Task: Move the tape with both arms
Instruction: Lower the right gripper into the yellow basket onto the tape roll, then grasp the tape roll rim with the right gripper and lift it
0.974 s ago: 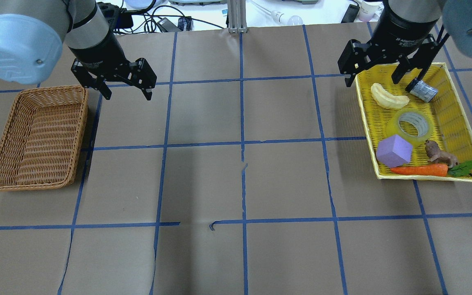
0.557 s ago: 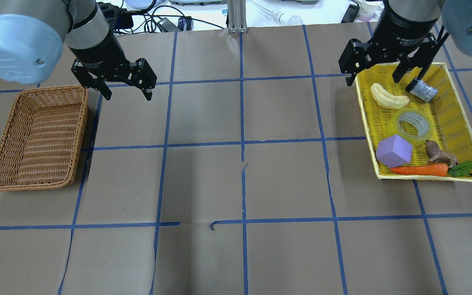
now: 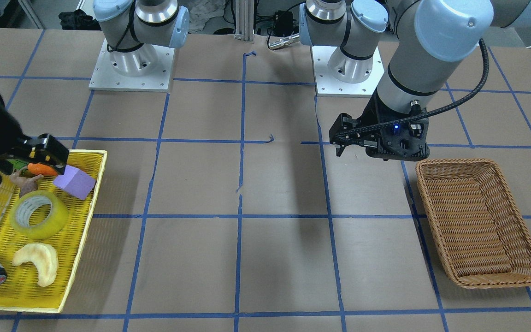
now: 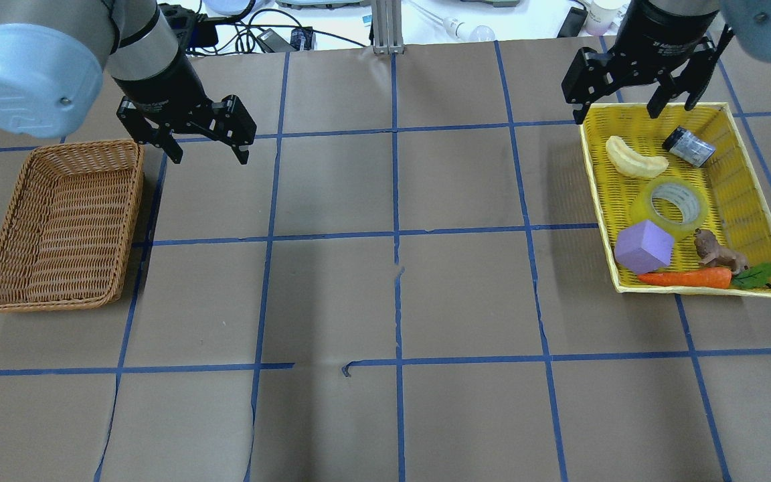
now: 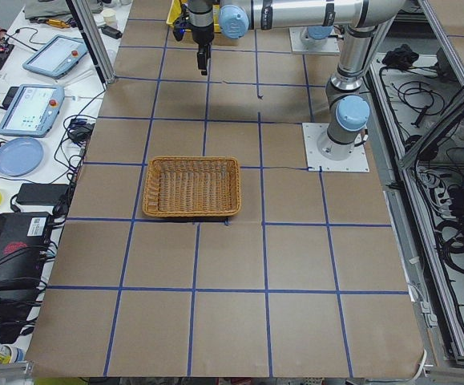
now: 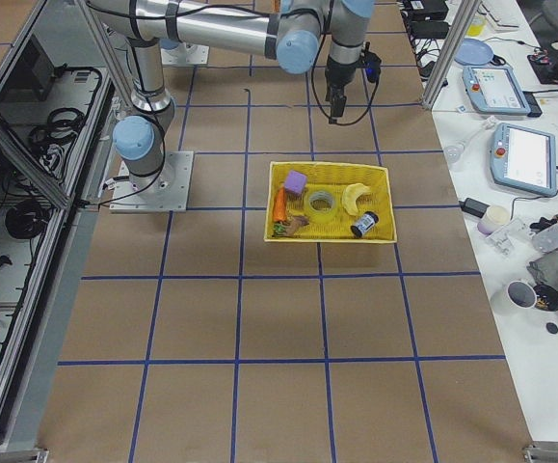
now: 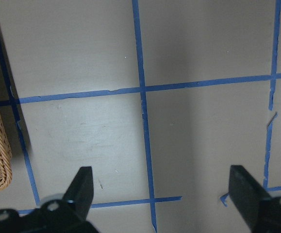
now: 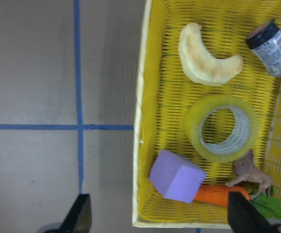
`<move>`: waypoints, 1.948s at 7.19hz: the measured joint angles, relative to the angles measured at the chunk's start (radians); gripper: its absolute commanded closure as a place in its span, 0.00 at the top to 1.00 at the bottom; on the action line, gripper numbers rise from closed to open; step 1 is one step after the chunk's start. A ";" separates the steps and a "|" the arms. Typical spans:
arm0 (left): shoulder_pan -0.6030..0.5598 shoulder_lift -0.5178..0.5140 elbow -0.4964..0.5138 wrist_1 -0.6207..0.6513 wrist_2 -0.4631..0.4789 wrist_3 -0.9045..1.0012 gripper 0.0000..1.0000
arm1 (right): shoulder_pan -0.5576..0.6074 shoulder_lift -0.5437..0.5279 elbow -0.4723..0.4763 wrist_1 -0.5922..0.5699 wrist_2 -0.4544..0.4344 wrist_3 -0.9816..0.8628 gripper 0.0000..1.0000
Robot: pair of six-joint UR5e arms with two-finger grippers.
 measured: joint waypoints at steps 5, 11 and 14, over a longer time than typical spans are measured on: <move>-0.001 -0.002 -0.001 0.001 0.001 0.003 1.00 | -0.235 0.175 0.254 -0.473 0.011 -0.488 0.91; -0.001 -0.005 -0.003 0.002 0.001 0.008 1.00 | -0.250 0.217 0.315 -0.557 0.028 -0.556 0.00; -0.001 -0.005 -0.004 0.003 0.002 0.008 1.00 | -0.245 0.185 0.237 -0.520 0.036 -0.541 0.00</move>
